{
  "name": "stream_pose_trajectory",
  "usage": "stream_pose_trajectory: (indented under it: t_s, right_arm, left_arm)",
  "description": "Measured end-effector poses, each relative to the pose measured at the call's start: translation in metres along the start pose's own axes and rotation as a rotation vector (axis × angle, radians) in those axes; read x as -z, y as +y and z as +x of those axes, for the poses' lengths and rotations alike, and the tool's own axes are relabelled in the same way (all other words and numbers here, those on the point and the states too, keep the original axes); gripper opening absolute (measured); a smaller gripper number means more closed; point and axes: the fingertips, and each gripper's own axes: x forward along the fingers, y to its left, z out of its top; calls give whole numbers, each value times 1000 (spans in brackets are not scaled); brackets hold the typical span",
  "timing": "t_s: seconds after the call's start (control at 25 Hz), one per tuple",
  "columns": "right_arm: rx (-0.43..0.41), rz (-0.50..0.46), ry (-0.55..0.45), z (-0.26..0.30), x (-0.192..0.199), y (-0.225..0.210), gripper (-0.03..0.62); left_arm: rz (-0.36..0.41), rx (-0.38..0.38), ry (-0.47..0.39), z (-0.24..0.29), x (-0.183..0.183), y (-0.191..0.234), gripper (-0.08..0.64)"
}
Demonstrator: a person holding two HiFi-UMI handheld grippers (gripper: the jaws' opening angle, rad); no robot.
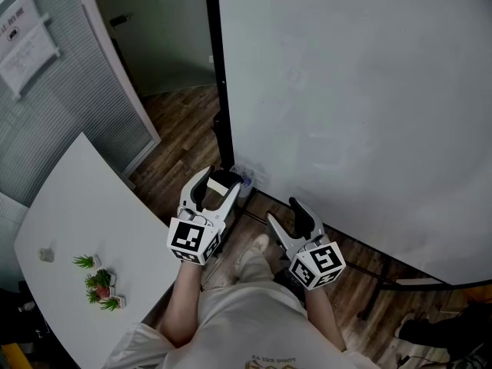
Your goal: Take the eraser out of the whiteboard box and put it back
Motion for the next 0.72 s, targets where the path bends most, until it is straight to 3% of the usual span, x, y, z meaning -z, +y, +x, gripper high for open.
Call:
stream_pose_trajectory:
  t_s: [0.72]
  right_arm:
    - [11,13,13,3,5,-10,272]
  left_arm:
    - [-12,23,21,10,9,-3,267]
